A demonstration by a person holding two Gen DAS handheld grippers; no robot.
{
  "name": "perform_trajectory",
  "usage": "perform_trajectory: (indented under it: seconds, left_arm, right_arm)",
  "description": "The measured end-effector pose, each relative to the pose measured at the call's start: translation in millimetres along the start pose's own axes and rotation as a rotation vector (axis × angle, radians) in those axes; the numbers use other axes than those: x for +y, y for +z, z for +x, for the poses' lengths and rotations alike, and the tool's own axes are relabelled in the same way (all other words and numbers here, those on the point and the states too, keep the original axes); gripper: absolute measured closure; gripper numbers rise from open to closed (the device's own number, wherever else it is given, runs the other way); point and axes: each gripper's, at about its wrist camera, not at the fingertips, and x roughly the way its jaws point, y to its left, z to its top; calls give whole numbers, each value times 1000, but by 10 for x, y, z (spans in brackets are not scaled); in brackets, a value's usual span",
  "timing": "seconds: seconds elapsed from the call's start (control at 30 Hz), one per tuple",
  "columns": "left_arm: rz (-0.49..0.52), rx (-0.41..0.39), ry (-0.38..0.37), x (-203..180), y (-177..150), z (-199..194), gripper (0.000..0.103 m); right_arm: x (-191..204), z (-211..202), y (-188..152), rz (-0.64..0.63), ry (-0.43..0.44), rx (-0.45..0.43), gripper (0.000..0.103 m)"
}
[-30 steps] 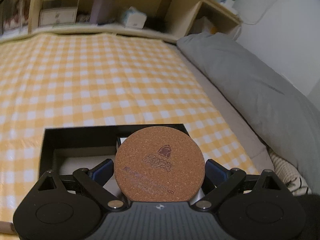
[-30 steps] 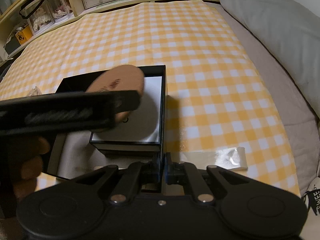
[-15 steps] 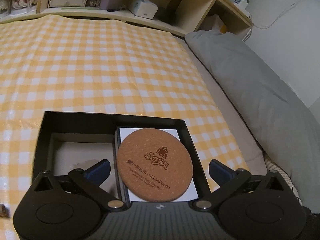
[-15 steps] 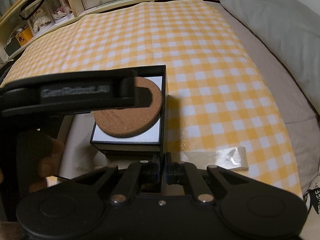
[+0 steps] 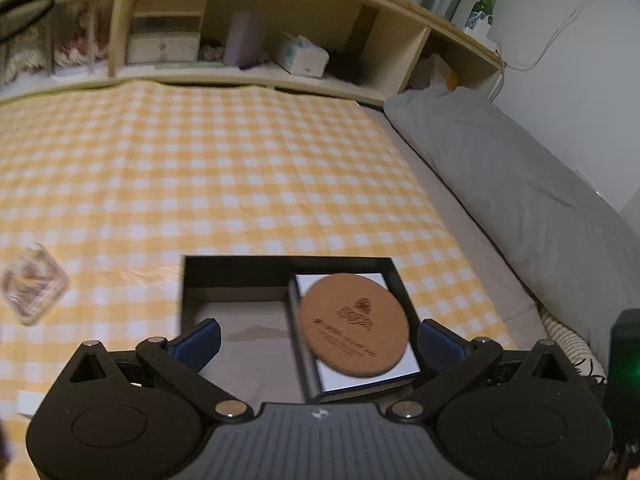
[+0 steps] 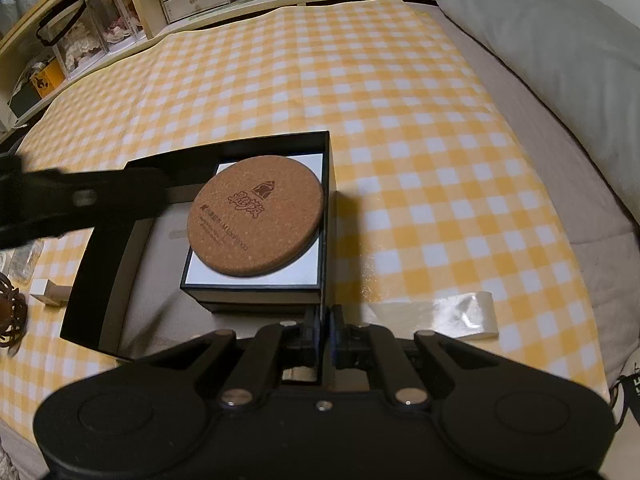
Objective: Organize rigid objects
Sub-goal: 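Open the left tool to release the coaster and withdraw, then grasp the black hair claw clip with the left tool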
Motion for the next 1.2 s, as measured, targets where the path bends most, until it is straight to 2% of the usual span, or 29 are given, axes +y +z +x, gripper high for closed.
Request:
perform_trajectory:
  seconds: [0.33, 0.6, 0.83, 1.03, 1.2]
  left_arm:
    - [83, -77, 88, 195, -77, -594, 0]
    - [62, -74, 195, 641, -161, -905, 0]
    - [-27, -26, 294, 1197, -250, -1094, 0]
    - [-172, 29, 389, 1733, -381, -1123, 2]
    - [-293, 83, 424, 2086, -495, -1038, 23]
  right_arm:
    - [10, 1, 0, -3, -4, -1, 98]
    - [6, 2, 1, -4, -5, -1, 98]
    - [5, 2, 1, -3, -4, -1, 98]
    - [5, 3, 2, -3, -5, -1, 98]
    - [4, 5, 2, -3, -5, -1, 98]
